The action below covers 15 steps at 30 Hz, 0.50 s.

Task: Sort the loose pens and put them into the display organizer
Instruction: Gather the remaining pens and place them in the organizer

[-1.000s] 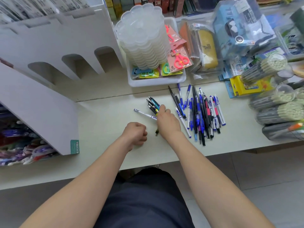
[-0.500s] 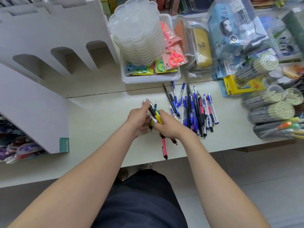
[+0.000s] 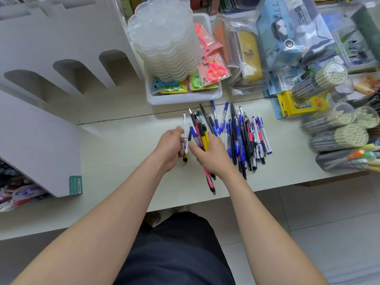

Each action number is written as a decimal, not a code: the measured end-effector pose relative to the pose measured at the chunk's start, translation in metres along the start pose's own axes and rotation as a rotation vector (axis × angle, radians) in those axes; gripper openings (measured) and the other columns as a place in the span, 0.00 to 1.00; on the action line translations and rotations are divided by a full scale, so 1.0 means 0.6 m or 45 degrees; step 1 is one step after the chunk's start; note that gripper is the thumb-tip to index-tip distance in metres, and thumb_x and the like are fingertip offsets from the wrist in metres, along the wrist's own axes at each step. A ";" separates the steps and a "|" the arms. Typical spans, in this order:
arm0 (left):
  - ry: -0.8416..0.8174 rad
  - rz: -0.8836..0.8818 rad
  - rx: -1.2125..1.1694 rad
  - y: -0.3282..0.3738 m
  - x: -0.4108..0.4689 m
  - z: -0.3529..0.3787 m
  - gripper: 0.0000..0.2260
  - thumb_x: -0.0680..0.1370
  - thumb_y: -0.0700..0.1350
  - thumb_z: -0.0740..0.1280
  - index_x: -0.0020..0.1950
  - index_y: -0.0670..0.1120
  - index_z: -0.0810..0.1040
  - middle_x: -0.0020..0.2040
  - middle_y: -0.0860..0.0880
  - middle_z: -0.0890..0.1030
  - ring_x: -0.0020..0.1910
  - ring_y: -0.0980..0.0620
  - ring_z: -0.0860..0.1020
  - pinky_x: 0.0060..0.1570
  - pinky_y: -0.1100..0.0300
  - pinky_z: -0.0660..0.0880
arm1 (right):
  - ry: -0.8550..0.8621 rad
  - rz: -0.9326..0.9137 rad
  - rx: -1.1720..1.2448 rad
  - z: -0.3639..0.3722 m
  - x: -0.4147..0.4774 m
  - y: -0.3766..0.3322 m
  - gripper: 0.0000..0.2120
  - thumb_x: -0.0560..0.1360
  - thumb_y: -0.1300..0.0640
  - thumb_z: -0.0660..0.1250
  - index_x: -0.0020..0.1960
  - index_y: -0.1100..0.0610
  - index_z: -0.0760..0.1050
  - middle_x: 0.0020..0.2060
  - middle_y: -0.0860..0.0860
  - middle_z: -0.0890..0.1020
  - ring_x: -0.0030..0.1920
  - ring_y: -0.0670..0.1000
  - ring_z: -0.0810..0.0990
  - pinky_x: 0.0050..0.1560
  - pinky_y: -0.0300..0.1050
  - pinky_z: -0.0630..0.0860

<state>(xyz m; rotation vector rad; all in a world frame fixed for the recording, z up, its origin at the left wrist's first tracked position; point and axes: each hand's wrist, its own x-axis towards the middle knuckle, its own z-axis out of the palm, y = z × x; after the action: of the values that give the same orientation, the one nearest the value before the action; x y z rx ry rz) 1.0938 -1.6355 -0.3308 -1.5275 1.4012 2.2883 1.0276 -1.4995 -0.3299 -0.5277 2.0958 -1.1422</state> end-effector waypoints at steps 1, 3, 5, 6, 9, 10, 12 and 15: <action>-0.008 0.040 0.112 -0.007 0.002 -0.002 0.11 0.88 0.45 0.59 0.51 0.42 0.76 0.35 0.49 0.70 0.29 0.51 0.66 0.34 0.57 0.64 | 0.065 -0.019 -0.017 0.002 0.001 -0.001 0.10 0.79 0.48 0.72 0.46 0.53 0.75 0.33 0.53 0.77 0.34 0.53 0.77 0.38 0.51 0.76; 0.057 0.072 0.345 -0.018 0.003 -0.008 0.09 0.85 0.45 0.62 0.51 0.43 0.79 0.37 0.51 0.74 0.31 0.51 0.71 0.37 0.57 0.69 | 0.157 -0.041 -0.019 0.007 0.003 -0.007 0.09 0.79 0.48 0.72 0.45 0.50 0.76 0.31 0.48 0.78 0.32 0.47 0.78 0.38 0.47 0.77; 0.247 0.148 0.630 -0.031 0.011 -0.015 0.07 0.82 0.47 0.66 0.55 0.45 0.79 0.49 0.48 0.81 0.43 0.47 0.78 0.44 0.55 0.74 | 0.241 -0.020 0.016 0.011 0.008 -0.007 0.11 0.80 0.47 0.71 0.45 0.53 0.77 0.31 0.49 0.80 0.30 0.47 0.83 0.38 0.54 0.83; 0.315 0.195 0.786 -0.035 0.012 -0.016 0.08 0.80 0.48 0.68 0.57 0.45 0.79 0.54 0.46 0.81 0.49 0.45 0.79 0.48 0.54 0.75 | 0.288 0.004 0.060 0.011 0.009 -0.005 0.13 0.81 0.46 0.71 0.47 0.54 0.76 0.32 0.49 0.82 0.29 0.49 0.85 0.37 0.58 0.84; 0.303 0.340 1.144 -0.043 0.014 -0.006 0.19 0.79 0.55 0.72 0.62 0.43 0.76 0.60 0.44 0.77 0.56 0.42 0.78 0.53 0.53 0.75 | 0.528 0.045 0.113 0.007 0.006 0.002 0.19 0.79 0.37 0.71 0.50 0.53 0.74 0.36 0.47 0.83 0.34 0.52 0.86 0.43 0.60 0.84; 0.289 0.378 1.236 -0.043 0.013 0.001 0.23 0.78 0.58 0.73 0.63 0.43 0.75 0.61 0.43 0.76 0.56 0.41 0.78 0.55 0.51 0.76 | 0.635 0.045 0.081 0.004 0.003 0.006 0.21 0.78 0.34 0.71 0.52 0.52 0.75 0.37 0.47 0.83 0.39 0.51 0.85 0.47 0.57 0.82; 0.302 0.428 1.411 -0.043 0.019 0.015 0.27 0.78 0.61 0.73 0.64 0.42 0.73 0.62 0.43 0.75 0.56 0.39 0.78 0.53 0.47 0.77 | 0.827 -0.004 0.013 -0.003 -0.010 0.006 0.21 0.78 0.37 0.73 0.56 0.54 0.75 0.37 0.47 0.82 0.43 0.46 0.80 0.52 0.49 0.79; 0.325 0.495 1.637 -0.040 0.031 0.028 0.23 0.80 0.56 0.72 0.64 0.41 0.71 0.61 0.42 0.75 0.55 0.37 0.79 0.43 0.49 0.73 | 0.964 -0.087 0.021 -0.002 -0.015 0.007 0.15 0.77 0.48 0.76 0.56 0.55 0.75 0.36 0.45 0.82 0.40 0.48 0.81 0.58 0.56 0.78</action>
<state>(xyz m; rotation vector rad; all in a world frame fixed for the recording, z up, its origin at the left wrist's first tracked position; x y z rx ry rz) 1.0844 -1.6172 -0.3586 -1.0861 2.5702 0.7311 1.0328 -1.4911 -0.3295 -0.1568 2.7040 -1.5665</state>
